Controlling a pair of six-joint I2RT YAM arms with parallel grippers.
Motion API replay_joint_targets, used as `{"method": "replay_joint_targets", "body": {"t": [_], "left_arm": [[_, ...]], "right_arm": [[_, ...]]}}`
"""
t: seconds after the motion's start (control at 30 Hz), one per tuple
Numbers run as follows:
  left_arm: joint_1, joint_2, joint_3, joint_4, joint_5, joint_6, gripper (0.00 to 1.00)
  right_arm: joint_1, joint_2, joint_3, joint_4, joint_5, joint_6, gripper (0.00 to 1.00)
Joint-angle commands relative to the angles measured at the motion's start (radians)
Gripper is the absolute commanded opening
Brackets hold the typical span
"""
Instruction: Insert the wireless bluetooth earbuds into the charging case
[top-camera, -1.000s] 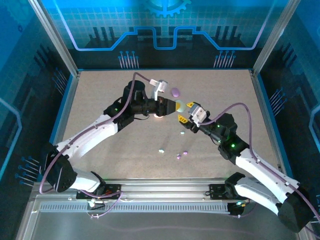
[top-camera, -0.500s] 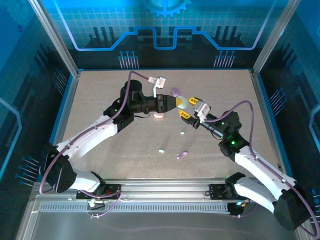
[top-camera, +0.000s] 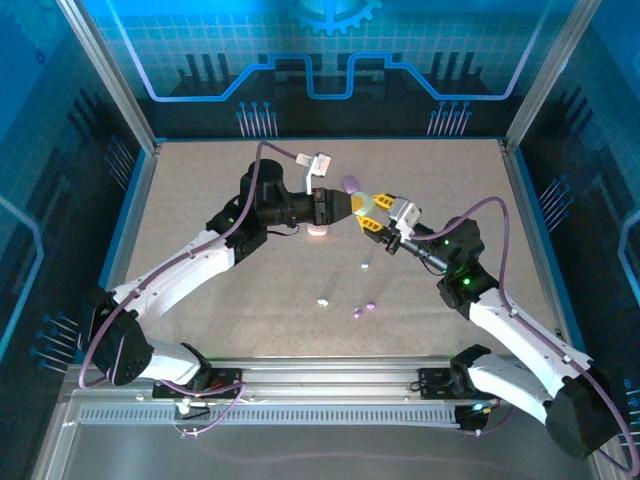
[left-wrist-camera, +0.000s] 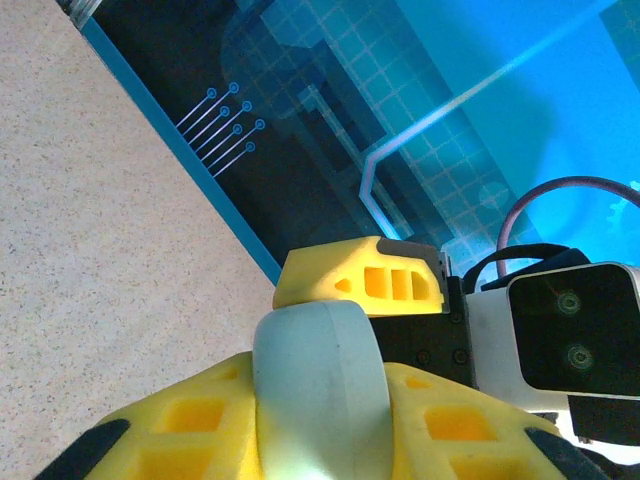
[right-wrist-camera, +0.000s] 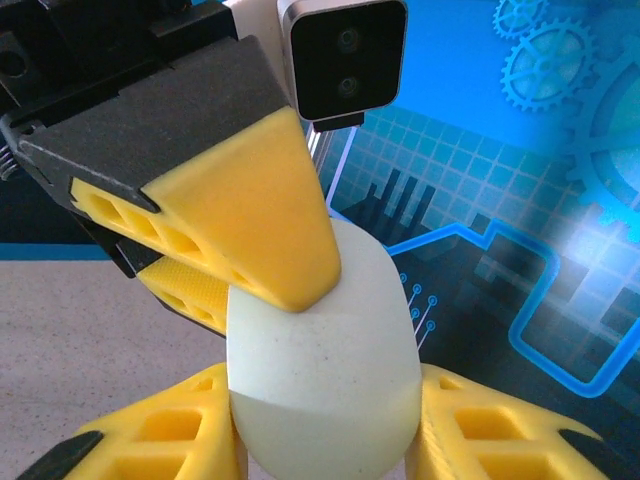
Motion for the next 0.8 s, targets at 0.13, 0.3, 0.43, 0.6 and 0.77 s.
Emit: {"method": "replay_joint_targets", "body": {"t": [0.13,0.3,0.43,0.6,0.77], "left_arm": [[0.0,-0.071,-0.009,-0.08,0.002,0.261,0.53],[0.001,-0.173,-0.15,-0.038,0.009,0.635,0.64],[0.001,-0.215,-0.225,-0.018,0.044,0.845,0.65],[0.001,-0.214,-0.24,0.034,0.1,0.879,0.65],[0.001,-0.214,-0.252,0.089,0.123,0.865,0.65]], "right_arm": [[-0.041,0.003,0.102,-0.179,-0.209,0.019,0.31],[-0.077,0.047,0.199,-0.377,-0.431,0.02,0.29],[-0.078,0.077,0.249,-0.497,-0.539,-0.021,0.29],[-0.077,0.111,0.329,-0.615,-0.618,-0.075,0.29],[-0.078,0.129,0.349,-0.655,-0.642,-0.101,0.3]]}}
